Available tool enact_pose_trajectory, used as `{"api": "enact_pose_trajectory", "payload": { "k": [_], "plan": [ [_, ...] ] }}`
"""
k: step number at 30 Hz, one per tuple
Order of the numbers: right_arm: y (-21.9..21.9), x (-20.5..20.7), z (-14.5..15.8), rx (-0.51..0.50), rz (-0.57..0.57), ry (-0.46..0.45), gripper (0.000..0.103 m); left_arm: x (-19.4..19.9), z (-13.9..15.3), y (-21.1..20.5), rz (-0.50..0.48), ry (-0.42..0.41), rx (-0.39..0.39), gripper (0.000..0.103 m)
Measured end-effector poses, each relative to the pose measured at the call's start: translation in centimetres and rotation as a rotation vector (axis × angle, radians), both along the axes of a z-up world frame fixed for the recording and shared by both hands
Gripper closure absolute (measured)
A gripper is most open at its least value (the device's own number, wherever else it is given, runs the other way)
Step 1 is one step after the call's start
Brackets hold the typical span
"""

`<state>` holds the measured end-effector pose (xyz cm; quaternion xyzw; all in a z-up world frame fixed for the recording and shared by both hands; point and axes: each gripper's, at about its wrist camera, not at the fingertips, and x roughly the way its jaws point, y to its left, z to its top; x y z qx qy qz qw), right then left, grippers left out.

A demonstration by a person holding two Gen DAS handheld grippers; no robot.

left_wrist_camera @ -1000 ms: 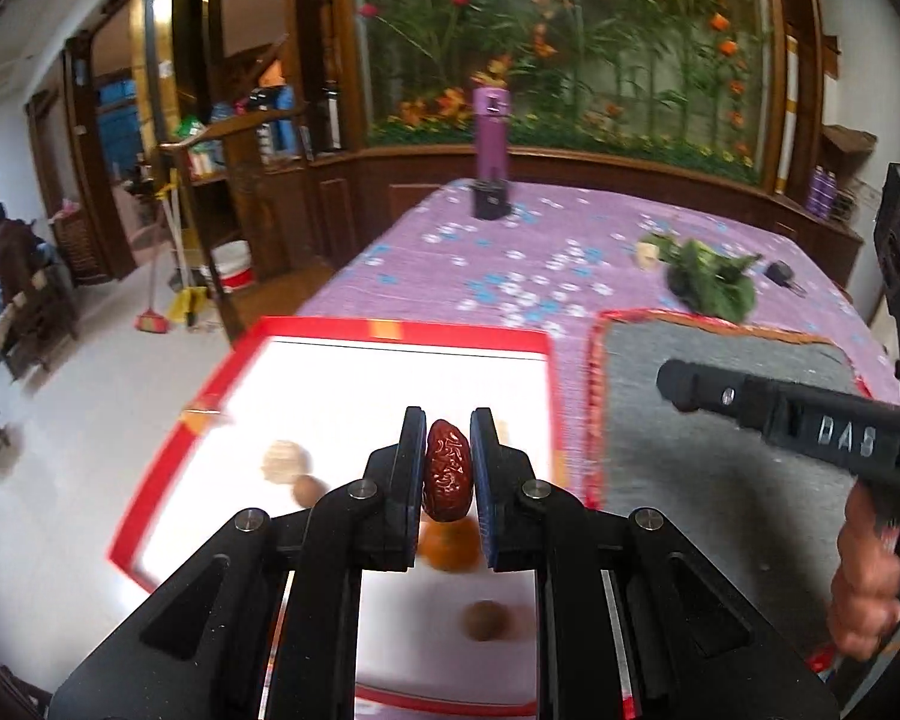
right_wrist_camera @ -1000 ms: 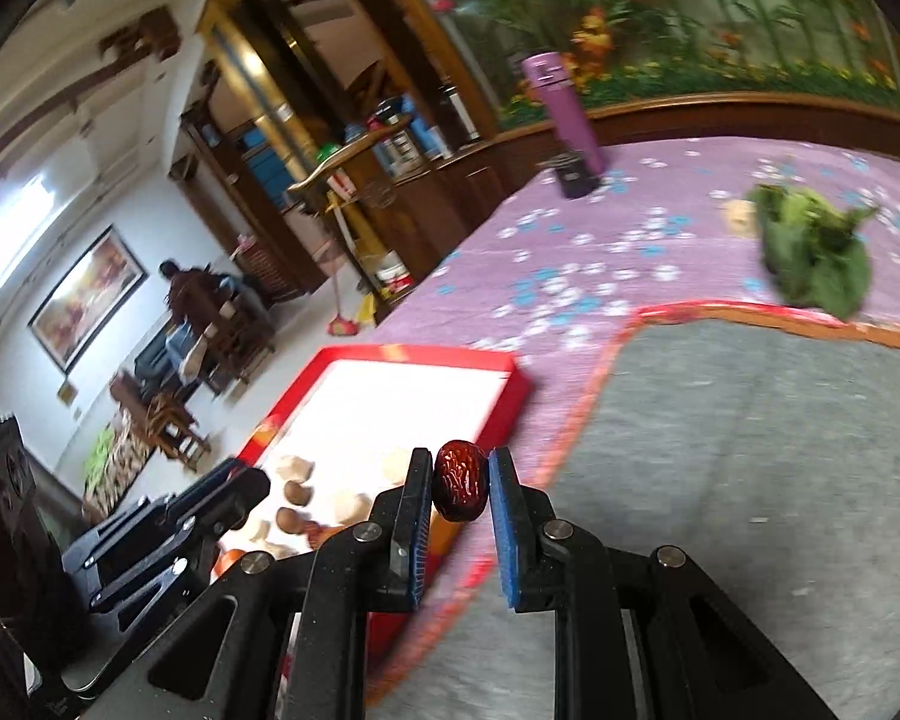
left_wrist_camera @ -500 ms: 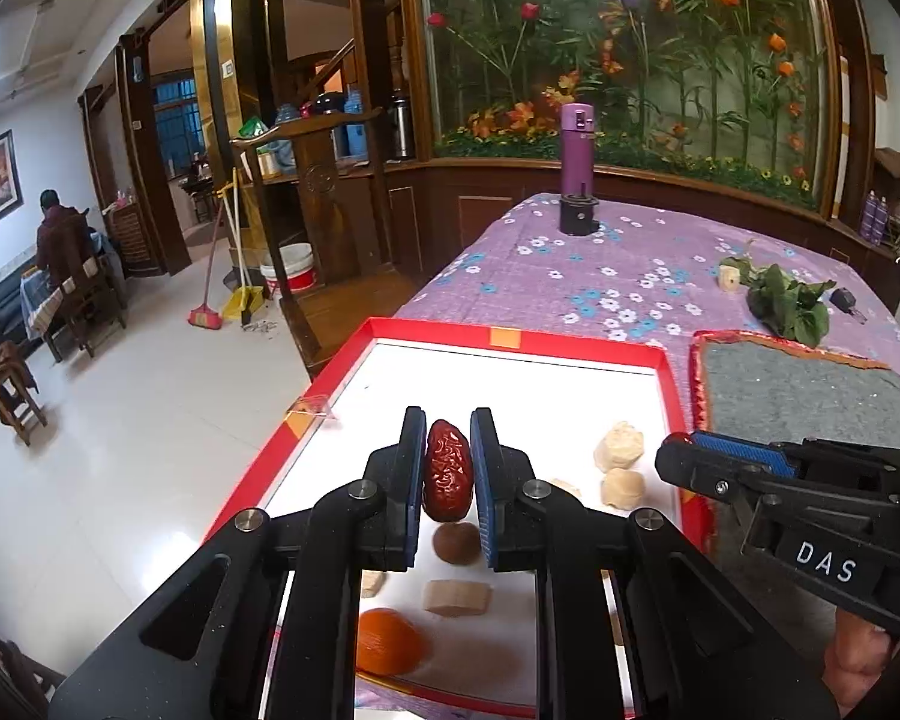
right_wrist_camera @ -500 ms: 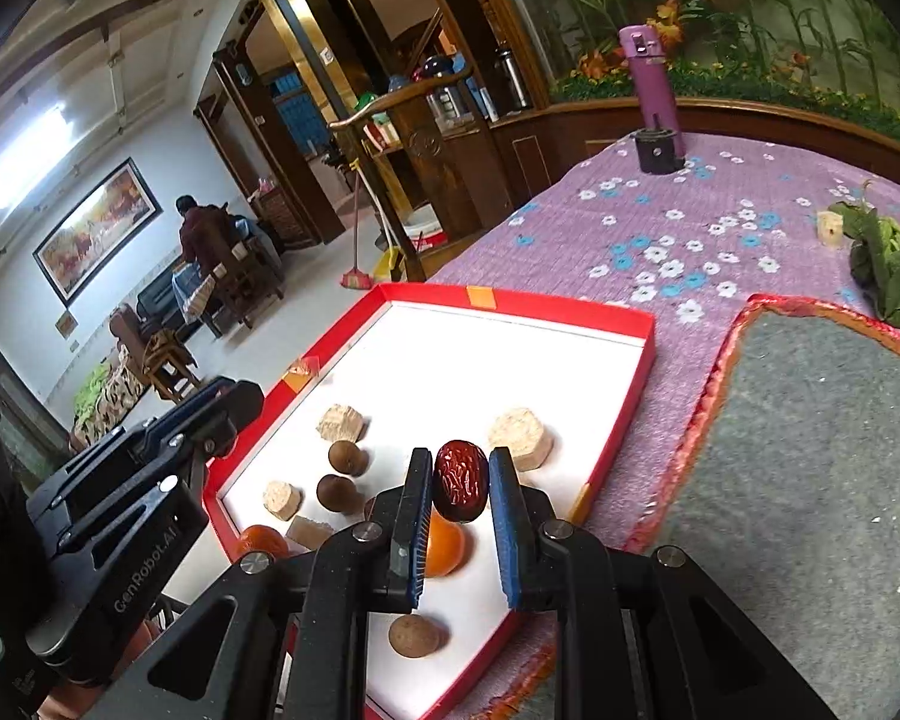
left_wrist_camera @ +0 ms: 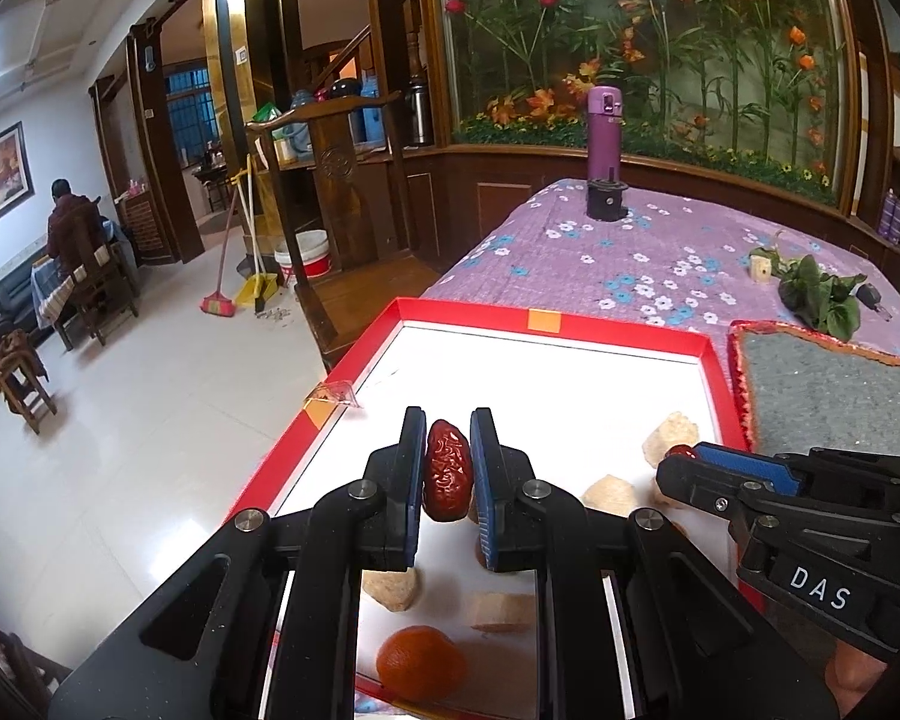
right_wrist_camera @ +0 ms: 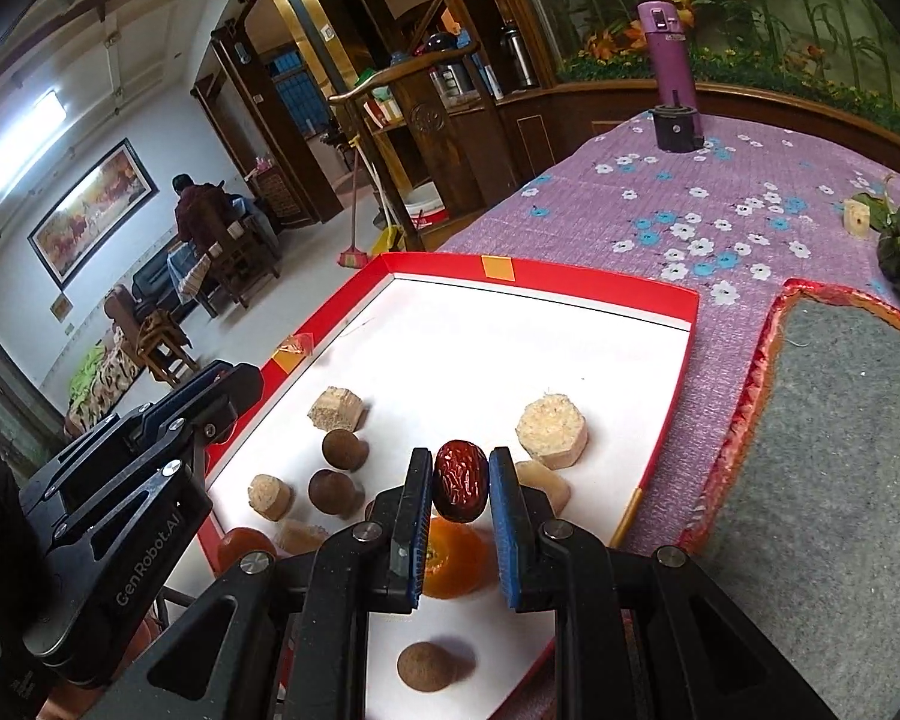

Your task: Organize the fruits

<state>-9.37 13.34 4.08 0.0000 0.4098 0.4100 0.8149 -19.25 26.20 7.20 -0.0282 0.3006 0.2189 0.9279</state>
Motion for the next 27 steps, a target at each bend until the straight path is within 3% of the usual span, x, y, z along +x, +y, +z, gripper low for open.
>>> {"api": "enact_pose_trajectory", "payload": {
  "k": [10, 12, 15, 17, 22, 27],
  "plan": [
    [1.1, 0.7, -1.4, -0.074, -0.034, -0.003, 0.085, 0.8, -1.0, 0.6, 0.056, 0.041, 0.036, 0.089],
    [0.9, 0.8, -1.3, -0.07, -0.037, -0.004, 0.075, 0.7, -1.0, 0.4, 0.067, 0.046, 0.057, 0.088],
    [-0.1, 0.8, -0.7, -0.03, -0.06, -0.013, 0.066, 0.3, -0.6, -0.2, 0.082, 0.036, 0.077, 0.076],
    [-0.9, 0.6, -0.1, -0.002, -0.07, -0.028, 0.065, -0.1, 0.0, -0.6, 0.095, 0.019, 0.087, 0.059],
    [-3.0, -0.4, 1.6, 0.028, -0.106, -0.085, 0.064, -1.7, 2.2, -1.9, 0.134, -0.035, 0.139, 0.037],
    [-5.2, -2.2, 3.3, 0.062, -0.128, -0.124, 0.064, -3.9, 4.6, -3.7, 0.142, -0.08, 0.162, 0.031]
  ]
}}
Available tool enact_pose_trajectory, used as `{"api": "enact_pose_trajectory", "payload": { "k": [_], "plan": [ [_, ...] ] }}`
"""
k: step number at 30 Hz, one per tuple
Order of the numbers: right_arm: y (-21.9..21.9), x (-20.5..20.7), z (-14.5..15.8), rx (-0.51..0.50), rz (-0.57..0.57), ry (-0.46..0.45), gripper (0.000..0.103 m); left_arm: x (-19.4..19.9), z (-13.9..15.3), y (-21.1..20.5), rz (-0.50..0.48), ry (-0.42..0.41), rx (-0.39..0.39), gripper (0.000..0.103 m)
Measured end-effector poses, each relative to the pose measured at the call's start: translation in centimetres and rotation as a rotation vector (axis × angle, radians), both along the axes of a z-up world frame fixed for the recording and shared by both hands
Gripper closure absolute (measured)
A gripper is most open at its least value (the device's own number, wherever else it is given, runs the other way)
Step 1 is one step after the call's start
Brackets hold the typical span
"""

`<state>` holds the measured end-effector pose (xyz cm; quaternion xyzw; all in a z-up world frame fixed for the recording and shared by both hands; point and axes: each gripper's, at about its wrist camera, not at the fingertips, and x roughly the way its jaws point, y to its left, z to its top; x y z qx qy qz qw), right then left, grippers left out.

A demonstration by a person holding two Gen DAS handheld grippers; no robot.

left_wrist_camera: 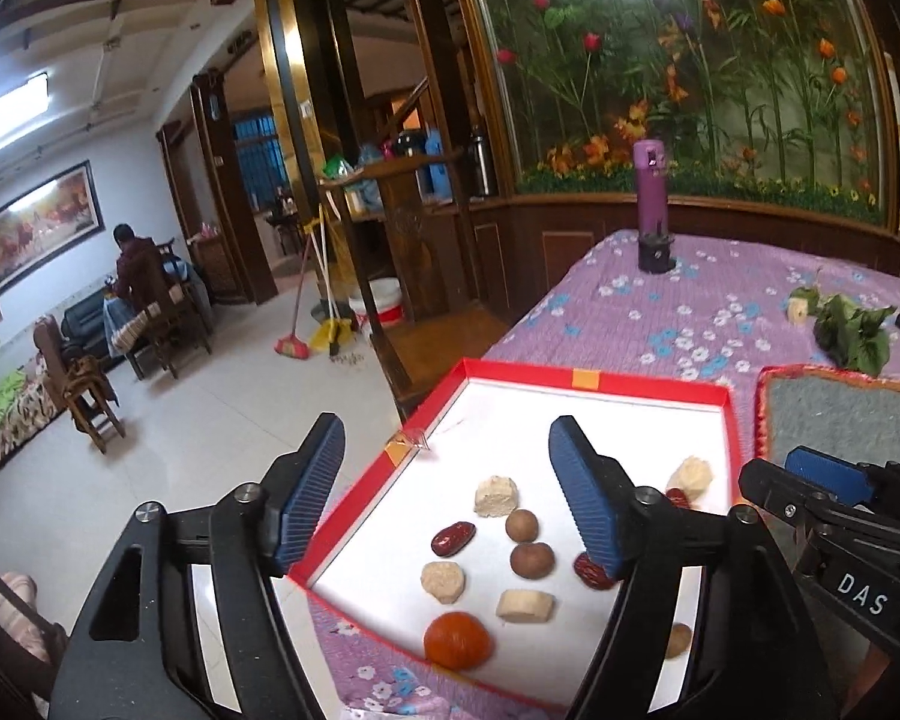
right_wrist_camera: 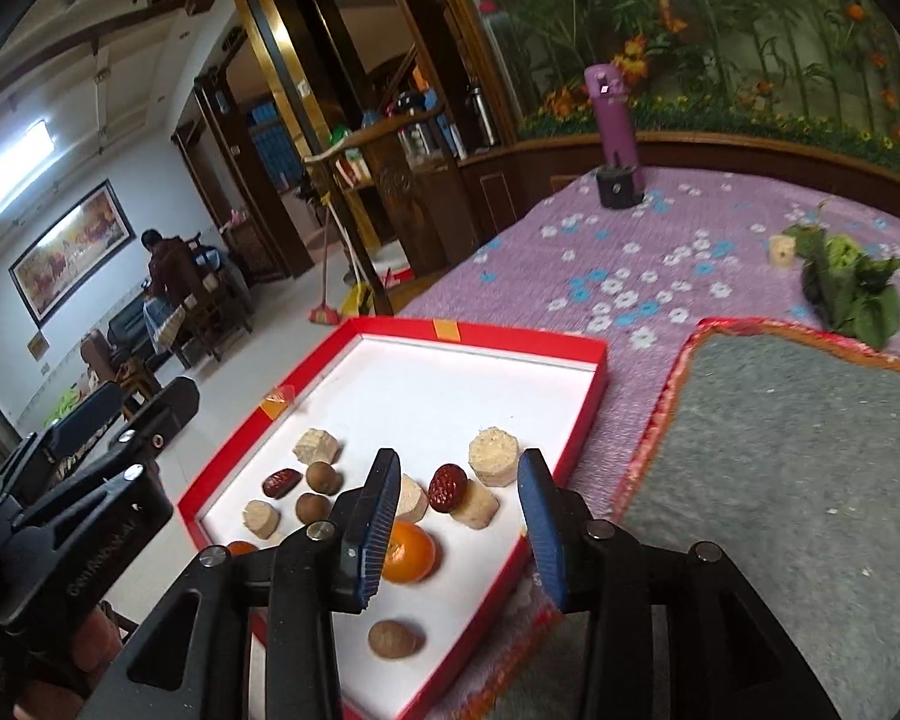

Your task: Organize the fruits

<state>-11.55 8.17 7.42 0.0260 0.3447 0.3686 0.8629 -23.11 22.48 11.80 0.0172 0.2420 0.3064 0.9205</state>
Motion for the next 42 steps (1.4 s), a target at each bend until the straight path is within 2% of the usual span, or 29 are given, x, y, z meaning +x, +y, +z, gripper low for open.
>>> {"api": "enact_pose_trajectory", "payload": {
  "k": [2, 10, 18, 22, 27, 32, 42],
  "plan": [
    [-1.0, -1.0, 0.8, 0.013, -0.007, -0.025, 0.064, -1.0, 0.8, -1.1, -0.006, -0.008, 0.009, 0.025],
    [-5.9, -6.1, 3.4, 0.074, -0.048, -0.103, 0.059, -5.7, 3.3, -4.3, -0.022, -0.068, -0.001, 0.024],
    [-10.7, -12.3, 4.9, 0.093, -0.122, -0.159, 0.057, -10.2, 3.4, -6.6, -0.059, -0.085, -0.031, 0.024],
    [-12.2, -14.9, 5.7, 0.093, -0.141, -0.22, 0.055, -11.2, 3.9, -7.4, -0.098, -0.097, -0.061, 0.017],
    [-12.4, -15.7, 6.1, 0.08, -0.156, -0.284, 0.054, -11.7, 4.3, -8.4, -0.123, -0.113, -0.049, 0.017],
    [-11.8, -15.1, 5.2, 0.088, -0.161, -0.245, 0.054, -11.9, 4.1, -8.2, -0.132, -0.1, -0.049, 0.017],
    [-9.7, -16.1, 4.6, 0.034, -0.136, -0.257, 0.054, -12.0, 3.3, -7.0, -0.098, -0.092, -0.078, 0.017]
  ]
}}
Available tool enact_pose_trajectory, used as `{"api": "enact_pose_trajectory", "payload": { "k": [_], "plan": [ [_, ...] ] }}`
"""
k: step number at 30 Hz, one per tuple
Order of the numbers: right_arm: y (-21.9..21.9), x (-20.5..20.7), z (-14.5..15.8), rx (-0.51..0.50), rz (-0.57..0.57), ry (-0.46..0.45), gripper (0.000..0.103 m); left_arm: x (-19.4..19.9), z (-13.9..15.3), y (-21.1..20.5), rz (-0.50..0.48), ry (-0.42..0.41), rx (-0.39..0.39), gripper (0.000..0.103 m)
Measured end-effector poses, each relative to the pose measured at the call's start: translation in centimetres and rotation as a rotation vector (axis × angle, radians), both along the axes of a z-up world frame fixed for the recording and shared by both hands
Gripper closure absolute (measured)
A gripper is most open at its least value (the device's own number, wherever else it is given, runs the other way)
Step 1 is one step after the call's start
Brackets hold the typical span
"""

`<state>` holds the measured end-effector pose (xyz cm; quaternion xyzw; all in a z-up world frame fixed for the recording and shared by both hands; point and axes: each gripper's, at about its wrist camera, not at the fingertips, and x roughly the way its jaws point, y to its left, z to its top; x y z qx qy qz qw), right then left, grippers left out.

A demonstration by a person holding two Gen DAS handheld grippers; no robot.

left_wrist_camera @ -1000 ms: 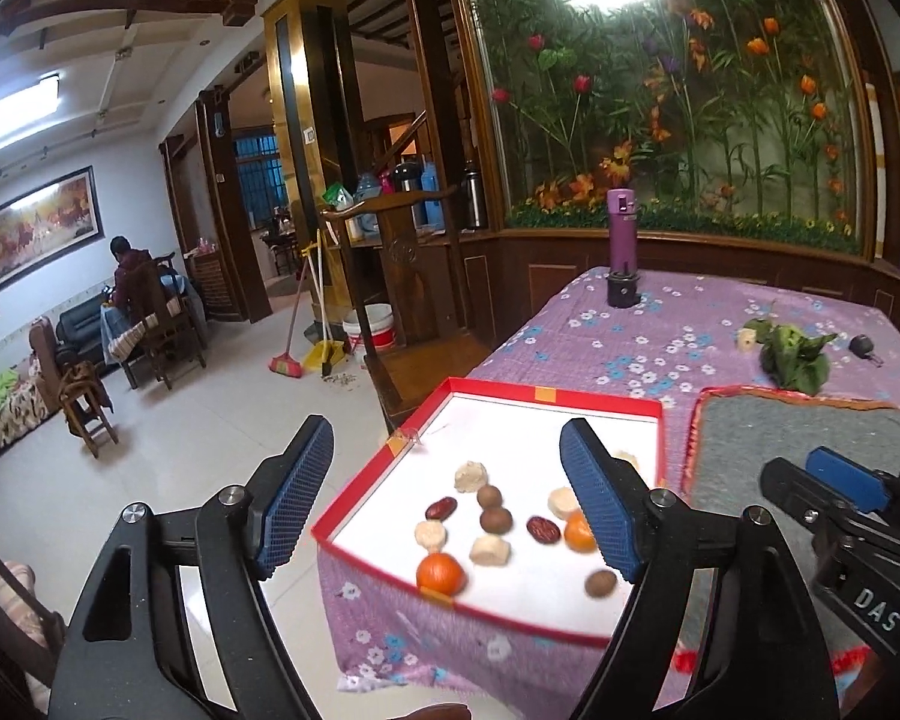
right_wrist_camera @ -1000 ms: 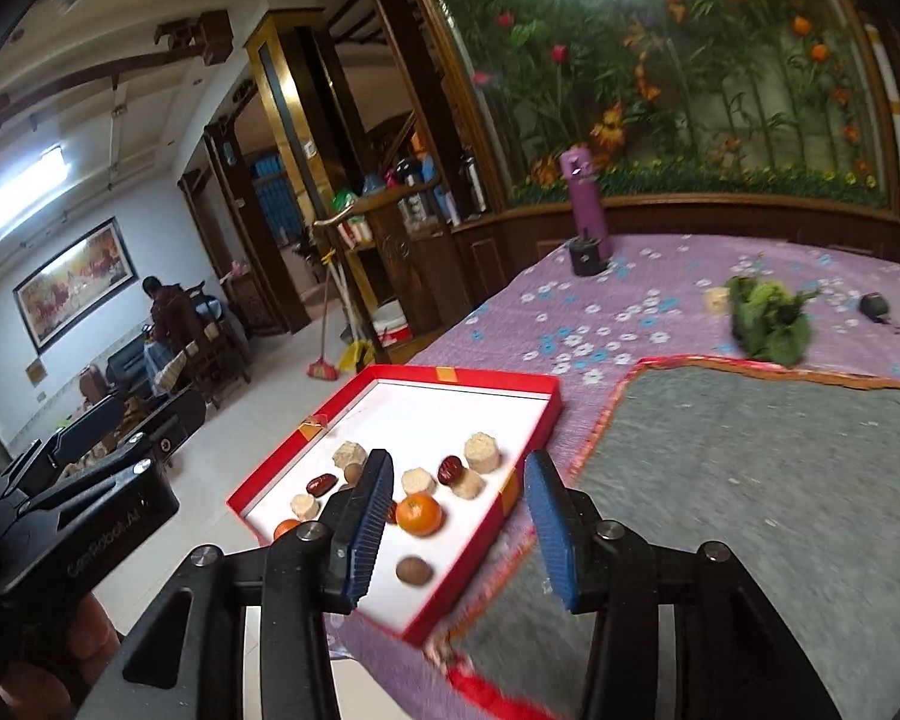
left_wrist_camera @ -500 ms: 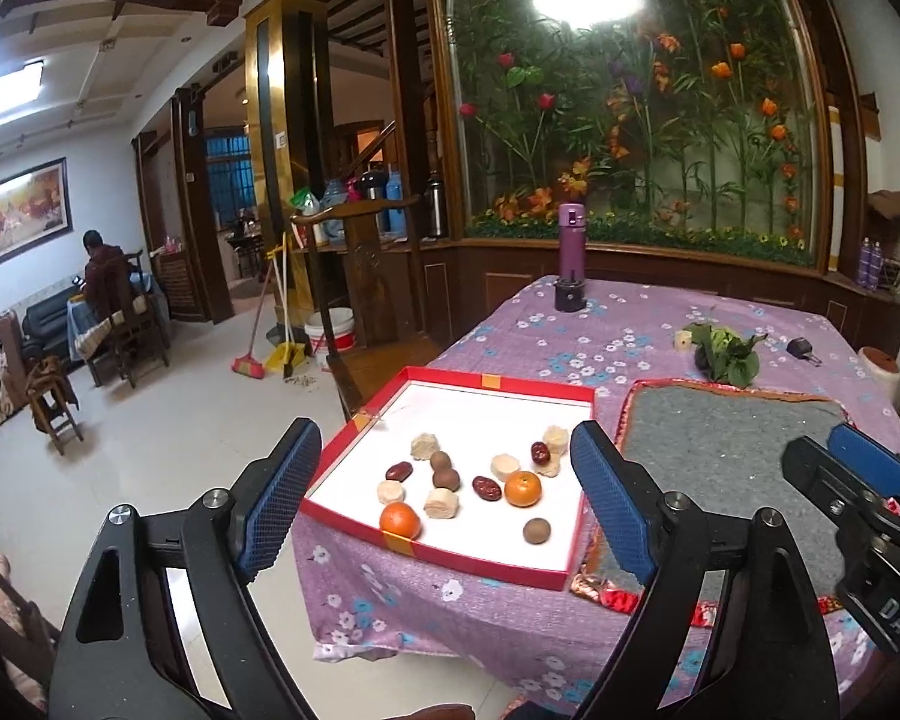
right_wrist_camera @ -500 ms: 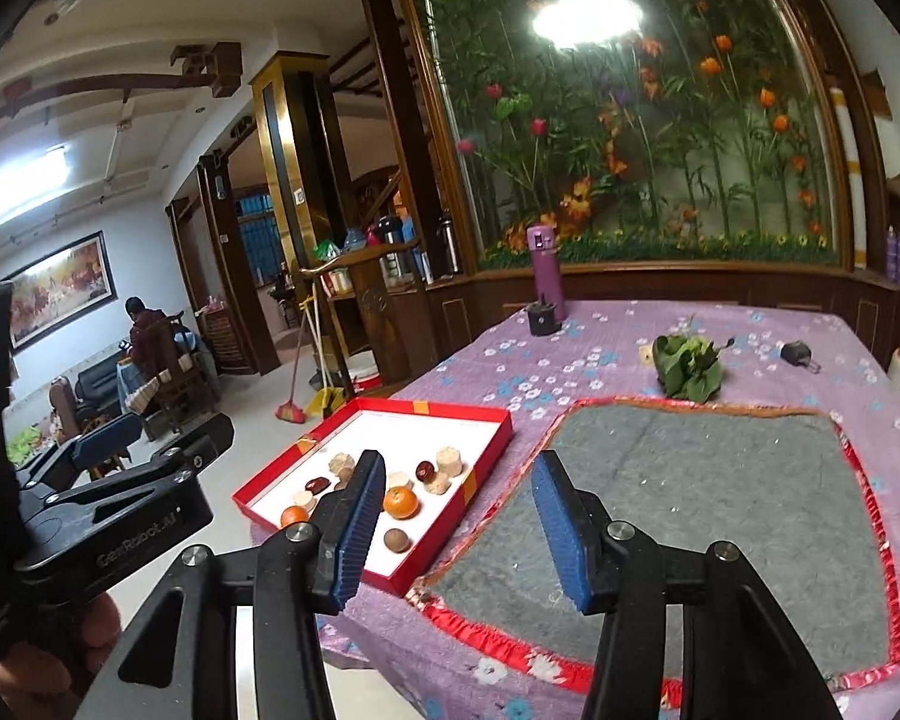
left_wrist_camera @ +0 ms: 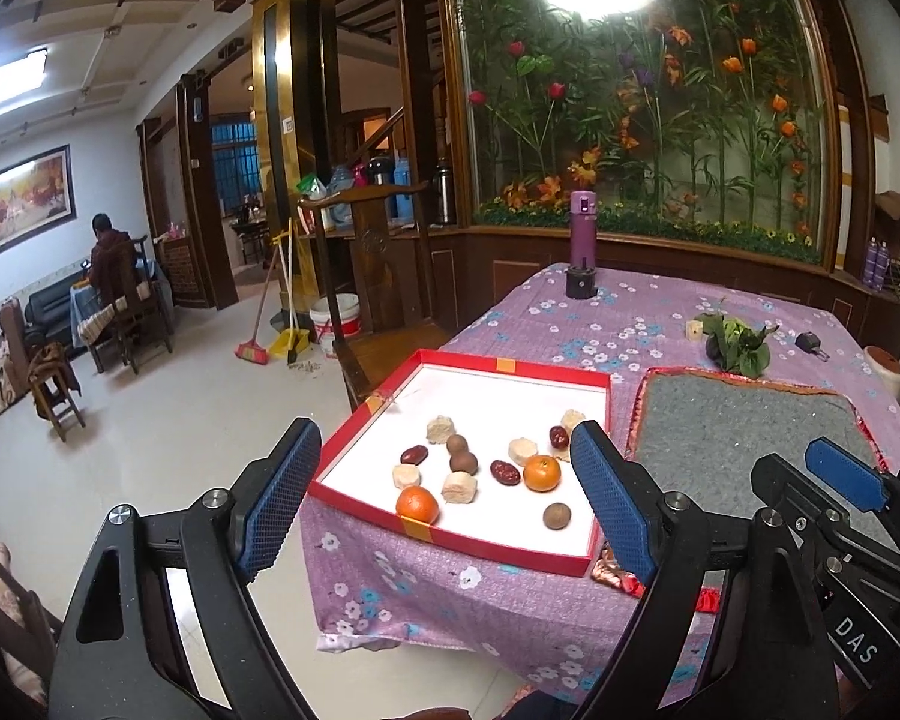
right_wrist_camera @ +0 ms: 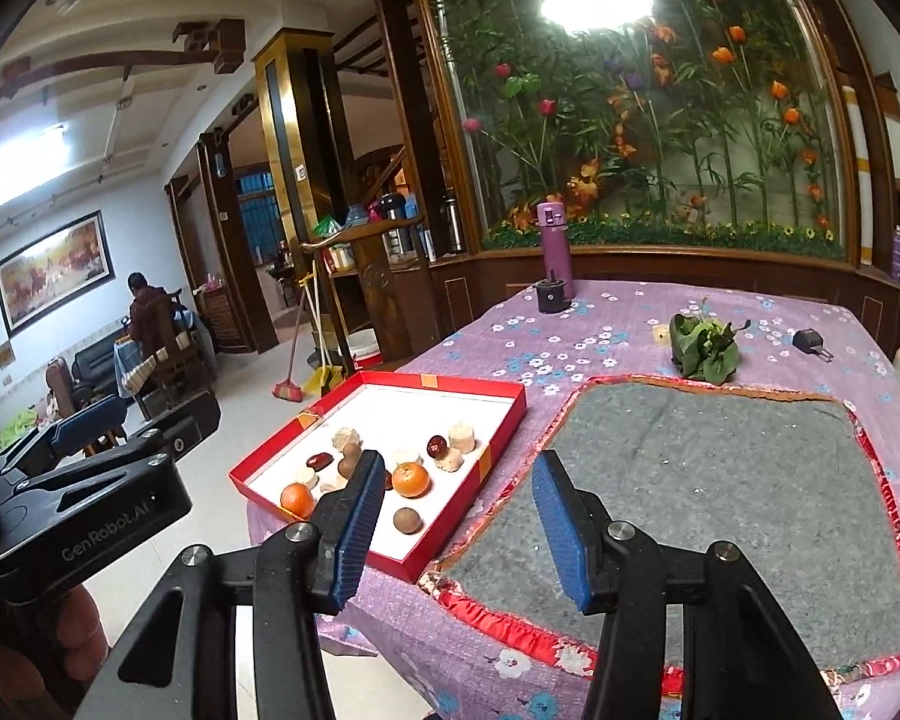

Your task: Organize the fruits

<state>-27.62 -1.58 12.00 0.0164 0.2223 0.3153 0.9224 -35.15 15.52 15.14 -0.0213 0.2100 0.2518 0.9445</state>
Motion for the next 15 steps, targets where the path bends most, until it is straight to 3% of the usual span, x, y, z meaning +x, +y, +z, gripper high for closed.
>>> {"api": "enact_pose_trajectory", "payload": {
  "k": [15],
  "plan": [
    [0.67, -0.16, -0.2, -0.015, 0.008, 0.007, 0.054, -0.31, -0.27, 0.68, 0.016, -0.006, -0.009, 0.017]
  ]
}}
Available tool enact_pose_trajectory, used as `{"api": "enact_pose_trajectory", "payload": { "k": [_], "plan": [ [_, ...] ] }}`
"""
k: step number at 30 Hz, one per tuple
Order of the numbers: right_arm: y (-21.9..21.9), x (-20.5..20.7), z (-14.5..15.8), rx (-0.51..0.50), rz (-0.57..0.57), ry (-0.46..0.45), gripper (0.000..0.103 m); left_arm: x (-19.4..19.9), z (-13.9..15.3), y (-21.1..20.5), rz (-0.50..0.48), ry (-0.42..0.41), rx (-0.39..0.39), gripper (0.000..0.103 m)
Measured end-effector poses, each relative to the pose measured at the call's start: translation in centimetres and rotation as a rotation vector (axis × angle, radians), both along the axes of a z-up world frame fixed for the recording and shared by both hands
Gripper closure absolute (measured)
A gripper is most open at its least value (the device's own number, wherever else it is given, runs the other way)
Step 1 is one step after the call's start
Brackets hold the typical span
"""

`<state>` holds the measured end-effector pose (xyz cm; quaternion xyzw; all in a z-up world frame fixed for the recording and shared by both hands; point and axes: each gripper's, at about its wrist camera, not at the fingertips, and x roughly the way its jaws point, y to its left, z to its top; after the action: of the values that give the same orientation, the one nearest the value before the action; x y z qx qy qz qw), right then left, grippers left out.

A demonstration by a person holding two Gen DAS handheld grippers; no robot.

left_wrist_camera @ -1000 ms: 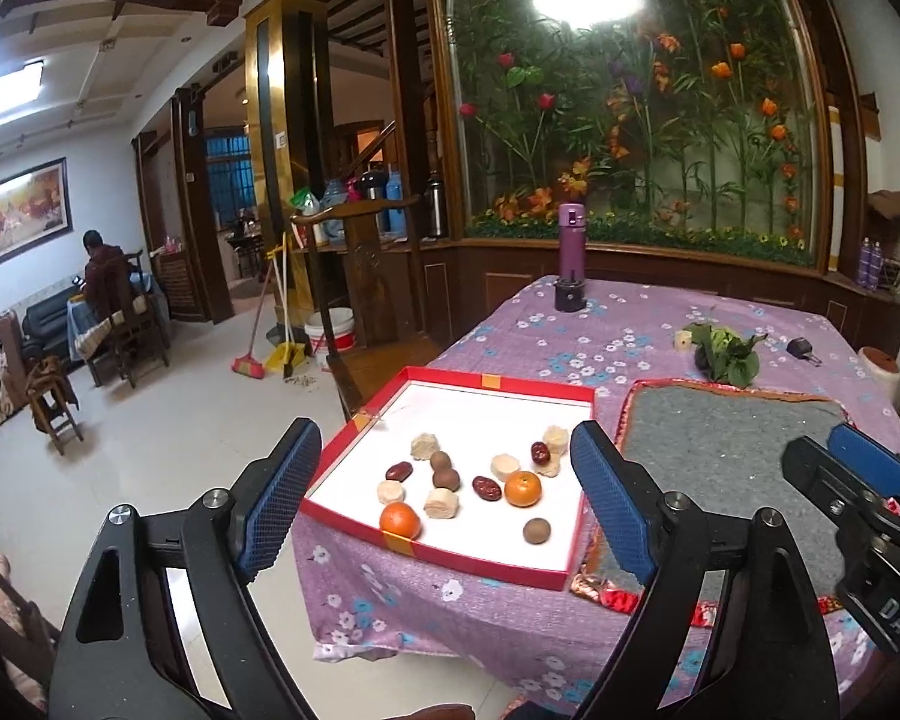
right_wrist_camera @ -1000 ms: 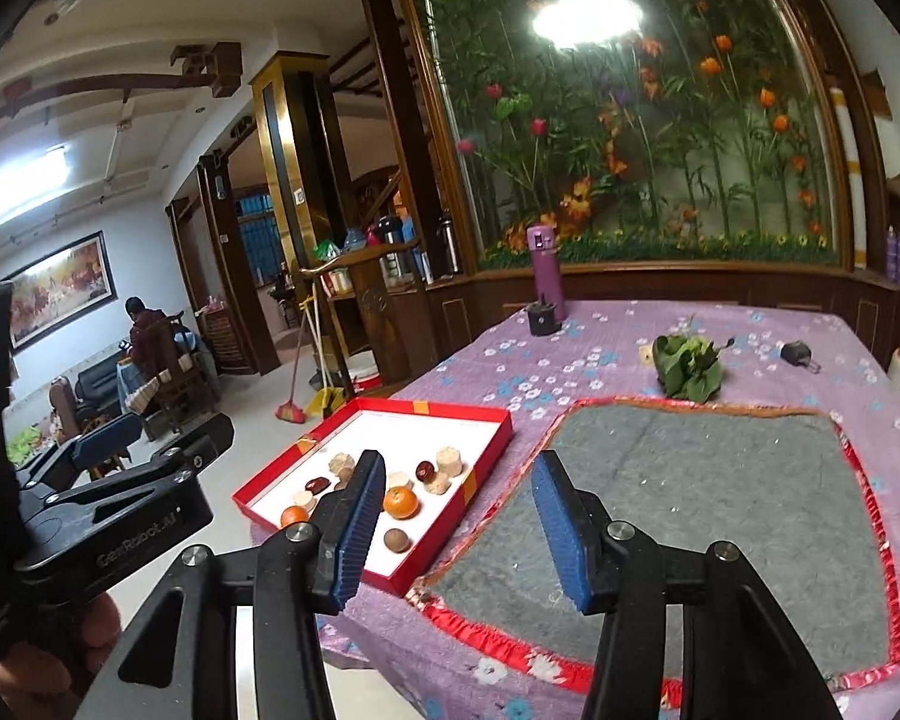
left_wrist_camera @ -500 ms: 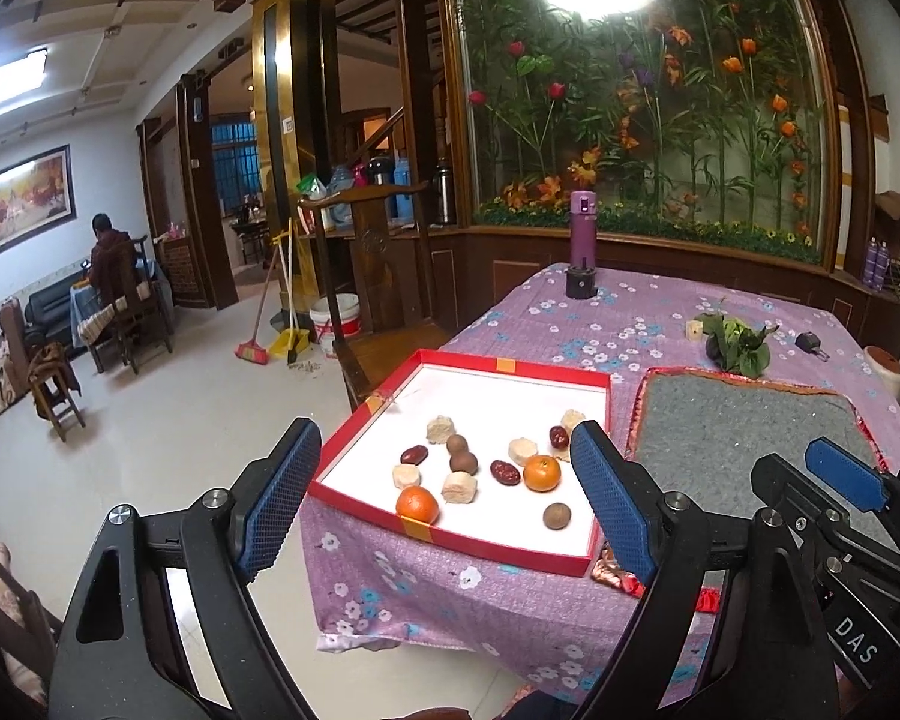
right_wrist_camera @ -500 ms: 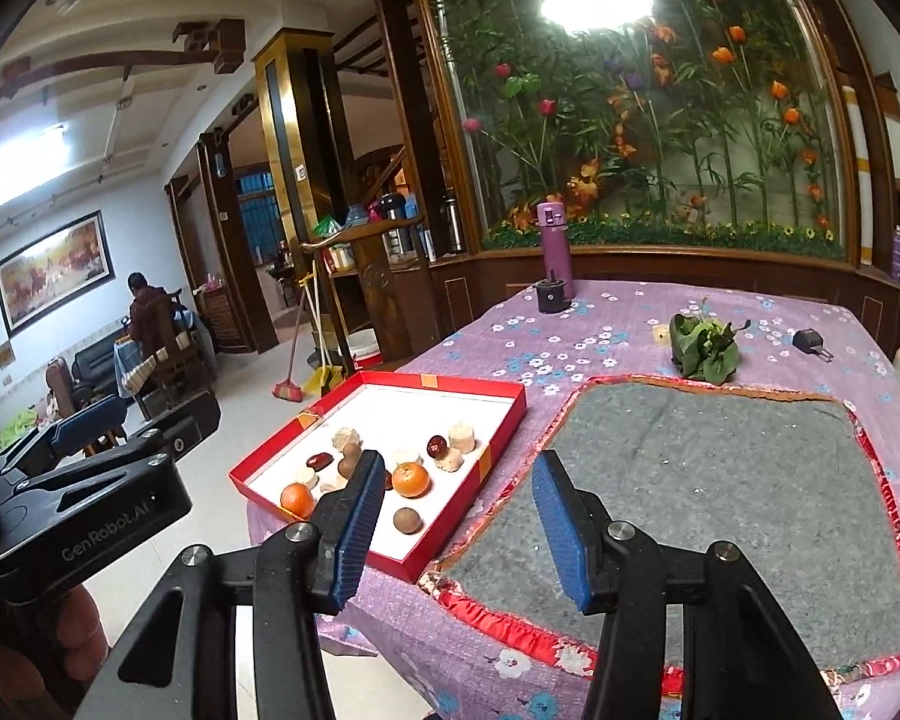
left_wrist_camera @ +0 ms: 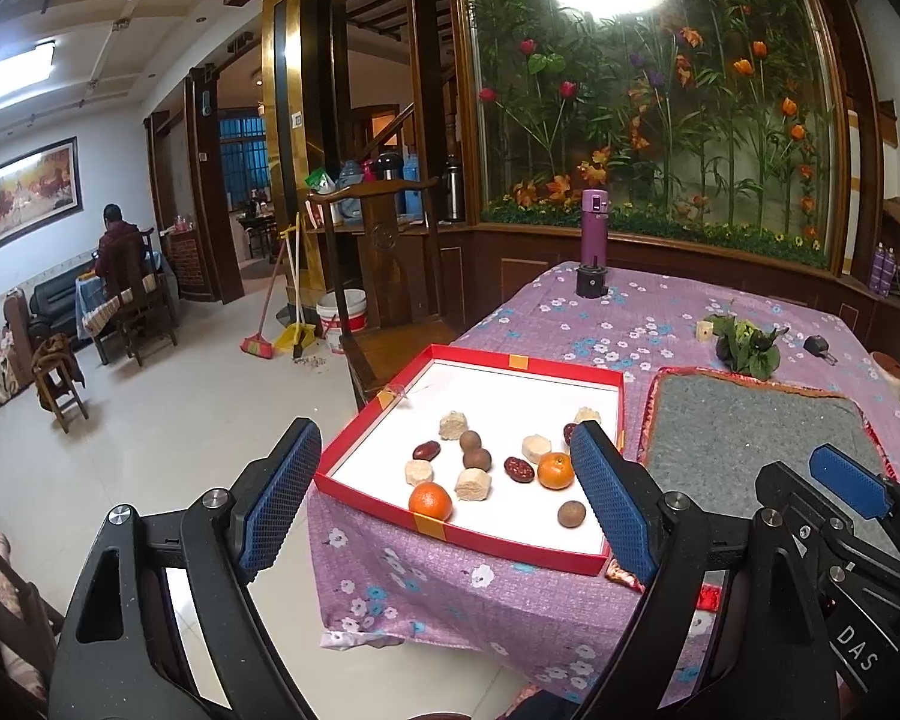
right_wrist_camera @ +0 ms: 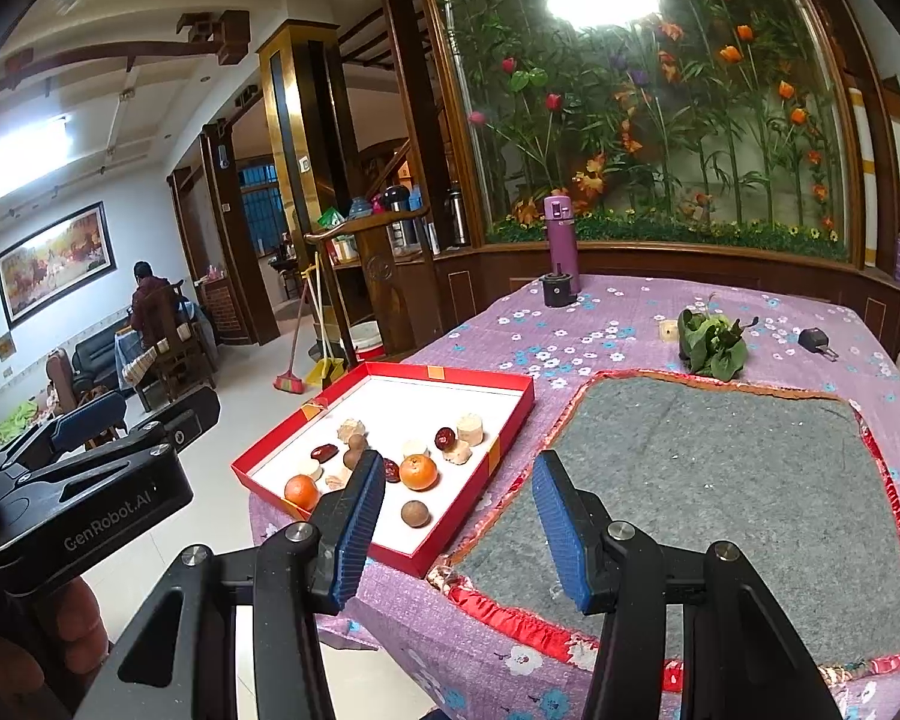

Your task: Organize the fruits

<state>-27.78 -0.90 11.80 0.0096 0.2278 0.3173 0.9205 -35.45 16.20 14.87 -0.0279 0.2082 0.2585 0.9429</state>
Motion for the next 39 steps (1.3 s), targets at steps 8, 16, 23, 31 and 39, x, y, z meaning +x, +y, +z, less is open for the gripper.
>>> {"api": "enact_pose_trajectory", "payload": {
  "k": [8, 16, 23, 31, 39],
  "plan": [
    [0.08, -0.06, 0.01, -0.001, 0.001, -0.001, 0.054, 0.0, -0.07, 0.09, -0.001, 0.003, 0.001, 0.017],
    [0.28, -0.23, 0.07, -0.002, 0.003, -0.01, 0.054, 0.07, -0.16, 0.18, 0.0, 0.004, 0.0, 0.017],
    [0.53, -0.22, -0.09, -0.004, 0.006, -0.003, 0.054, 0.06, -0.39, 0.25, 0.0, 0.004, 0.004, 0.017],
    [0.63, -0.19, -0.07, -0.006, 0.011, -0.003, 0.054, 0.14, -0.39, 0.19, 0.0, 0.007, 0.005, 0.017],
    [0.86, -0.13, -0.15, -0.006, 0.009, -0.005, 0.054, 0.12, -0.6, 0.17, -0.005, 0.008, 0.004, 0.017]
  ]
}}
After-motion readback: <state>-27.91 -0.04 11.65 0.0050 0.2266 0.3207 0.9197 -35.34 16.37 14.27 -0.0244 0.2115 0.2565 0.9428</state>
